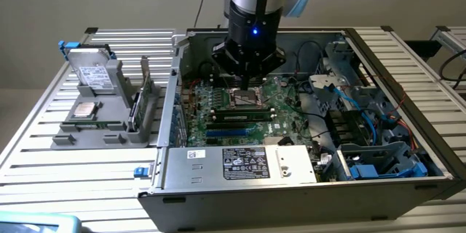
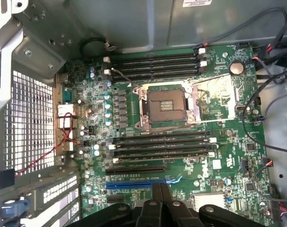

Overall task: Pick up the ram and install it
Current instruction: 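Press down the ram until it locks into place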

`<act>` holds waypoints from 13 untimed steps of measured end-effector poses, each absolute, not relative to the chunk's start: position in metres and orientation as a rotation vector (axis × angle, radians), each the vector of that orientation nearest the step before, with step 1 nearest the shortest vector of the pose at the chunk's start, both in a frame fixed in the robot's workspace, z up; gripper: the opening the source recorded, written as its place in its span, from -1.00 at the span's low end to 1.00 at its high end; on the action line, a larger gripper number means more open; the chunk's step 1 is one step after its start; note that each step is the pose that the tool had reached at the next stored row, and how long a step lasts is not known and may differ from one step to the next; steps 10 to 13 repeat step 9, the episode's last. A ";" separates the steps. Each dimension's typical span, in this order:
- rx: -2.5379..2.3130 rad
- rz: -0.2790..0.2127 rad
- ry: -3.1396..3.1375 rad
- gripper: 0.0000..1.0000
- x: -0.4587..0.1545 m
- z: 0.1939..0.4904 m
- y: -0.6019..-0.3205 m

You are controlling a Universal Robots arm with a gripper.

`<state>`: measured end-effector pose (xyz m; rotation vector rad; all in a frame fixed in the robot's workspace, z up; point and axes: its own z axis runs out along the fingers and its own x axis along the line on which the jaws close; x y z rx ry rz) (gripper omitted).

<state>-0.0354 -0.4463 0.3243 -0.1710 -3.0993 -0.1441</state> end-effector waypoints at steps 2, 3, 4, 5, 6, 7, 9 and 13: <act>-0.190 -0.144 -3.094 -0.79 -0.035 0.326 -0.446; -0.191 -0.140 -3.093 -0.79 -0.035 0.326 -0.446; -0.191 -0.140 -3.092 -0.79 -0.035 0.326 -0.446; -0.191 -0.140 -3.092 -0.79 -0.035 0.326 -0.446; -0.191 -0.140 -3.092 -0.79 -0.035 0.326 -0.446; -0.191 -0.140 -3.092 -0.79 -0.035 0.326 -0.446; -0.191 -0.140 -3.092 -0.79 -0.035 0.326 -0.446; -0.191 -0.140 -3.092 -0.79 -0.035 0.326 -0.446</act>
